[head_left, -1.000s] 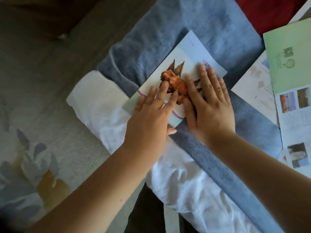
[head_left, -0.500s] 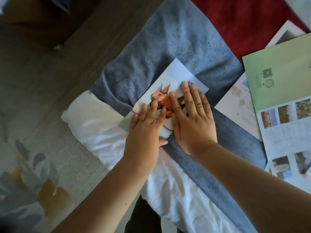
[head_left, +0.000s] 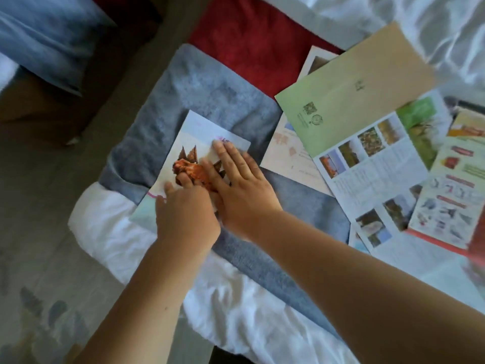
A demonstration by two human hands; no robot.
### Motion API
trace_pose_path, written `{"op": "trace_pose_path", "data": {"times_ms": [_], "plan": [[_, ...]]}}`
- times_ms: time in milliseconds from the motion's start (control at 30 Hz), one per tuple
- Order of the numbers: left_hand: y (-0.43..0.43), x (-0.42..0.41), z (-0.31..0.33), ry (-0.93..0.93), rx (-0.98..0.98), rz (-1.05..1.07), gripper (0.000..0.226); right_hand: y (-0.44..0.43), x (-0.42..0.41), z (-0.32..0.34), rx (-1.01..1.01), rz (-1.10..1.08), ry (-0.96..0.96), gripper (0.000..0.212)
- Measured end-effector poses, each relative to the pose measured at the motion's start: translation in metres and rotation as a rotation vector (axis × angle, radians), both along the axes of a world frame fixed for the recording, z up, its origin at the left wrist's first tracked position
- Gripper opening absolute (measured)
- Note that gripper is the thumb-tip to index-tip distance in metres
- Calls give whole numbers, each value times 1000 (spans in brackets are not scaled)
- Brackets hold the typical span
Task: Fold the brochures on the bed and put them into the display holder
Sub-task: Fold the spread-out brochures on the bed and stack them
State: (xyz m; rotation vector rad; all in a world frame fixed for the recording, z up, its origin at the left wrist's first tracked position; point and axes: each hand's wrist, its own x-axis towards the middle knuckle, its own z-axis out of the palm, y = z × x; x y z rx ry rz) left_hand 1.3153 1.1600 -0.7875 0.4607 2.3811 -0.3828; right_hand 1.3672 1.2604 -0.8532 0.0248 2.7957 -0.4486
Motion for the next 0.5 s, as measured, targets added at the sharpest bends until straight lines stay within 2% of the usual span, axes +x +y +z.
{"op": "trace_pose_path", "data": {"times_ms": [67, 133, 200, 333, 433, 500], "plan": [[9, 9, 10, 76, 55, -38, 64, 13, 14, 10, -42, 19, -36, 80], [24, 22, 17, 149, 158, -116, 64, 34, 38, 22, -112, -70, -6, 80], [44, 37, 17, 200, 264, -185, 66, 59, 67, 37, -196, -221, 125, 71], [108, 86, 7, 218, 535, -251, 64, 117, 142, 56, -323, -465, 555, 48], [162, 128, 14, 267, 807, -231, 66, 153, 192, 57, -299, -564, 689, 45], [189, 148, 26, 332, 1023, -203, 71, 166, 218, 54, -216, -653, 697, 47]]}}
